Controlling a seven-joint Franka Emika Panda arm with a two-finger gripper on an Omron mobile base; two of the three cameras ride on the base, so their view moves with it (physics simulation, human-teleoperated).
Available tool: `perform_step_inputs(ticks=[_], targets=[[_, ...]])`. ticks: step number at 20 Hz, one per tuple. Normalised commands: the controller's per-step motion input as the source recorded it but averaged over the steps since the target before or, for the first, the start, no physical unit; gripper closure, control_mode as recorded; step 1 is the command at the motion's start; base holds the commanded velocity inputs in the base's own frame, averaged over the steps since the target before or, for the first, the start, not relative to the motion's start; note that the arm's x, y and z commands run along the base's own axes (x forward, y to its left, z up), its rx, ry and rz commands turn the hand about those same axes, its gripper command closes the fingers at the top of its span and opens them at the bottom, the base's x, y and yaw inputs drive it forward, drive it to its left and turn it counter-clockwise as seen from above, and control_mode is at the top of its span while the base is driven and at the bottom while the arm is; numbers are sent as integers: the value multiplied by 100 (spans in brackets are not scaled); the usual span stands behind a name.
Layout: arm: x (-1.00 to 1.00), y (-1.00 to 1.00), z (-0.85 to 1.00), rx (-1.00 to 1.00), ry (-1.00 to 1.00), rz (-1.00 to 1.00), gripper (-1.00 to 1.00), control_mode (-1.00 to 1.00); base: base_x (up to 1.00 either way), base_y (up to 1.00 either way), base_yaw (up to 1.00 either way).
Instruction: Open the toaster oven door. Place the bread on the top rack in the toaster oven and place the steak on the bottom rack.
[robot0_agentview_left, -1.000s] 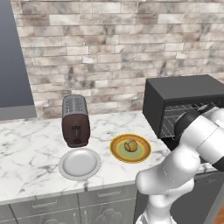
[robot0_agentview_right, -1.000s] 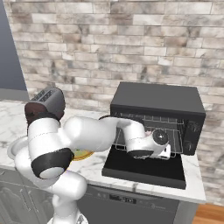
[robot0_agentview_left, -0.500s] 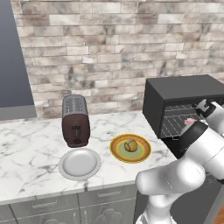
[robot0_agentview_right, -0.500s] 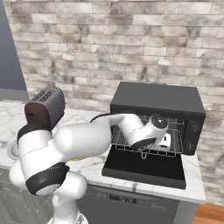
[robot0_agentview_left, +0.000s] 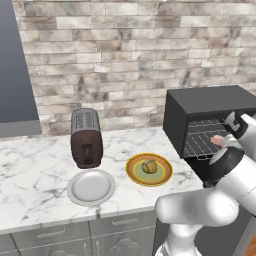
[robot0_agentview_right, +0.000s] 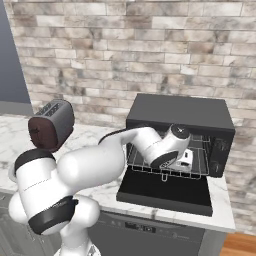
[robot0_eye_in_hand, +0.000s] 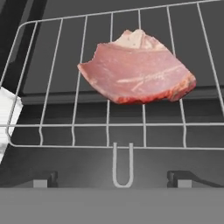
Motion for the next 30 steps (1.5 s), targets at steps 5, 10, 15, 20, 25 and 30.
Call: perform_step_inputs(ticks=[5, 10, 15, 20, 25, 30], targets=[[2, 25, 0, 6, 0, 0, -100, -100, 0, 0, 0], [5, 3, 7, 0, -5, 0, -100, -100, 0, 0, 0], [11, 0, 13, 1, -8, -8, -100, -100, 0, 0, 0], [24, 0, 18, 7, 0, -10, -100, -100, 0, 0, 0], [32, 0, 19, 18, 1, -15, -100, -100, 0, 0, 0], [16, -4, 16, 23, 0, -5, -100, -100, 0, 0, 0]])
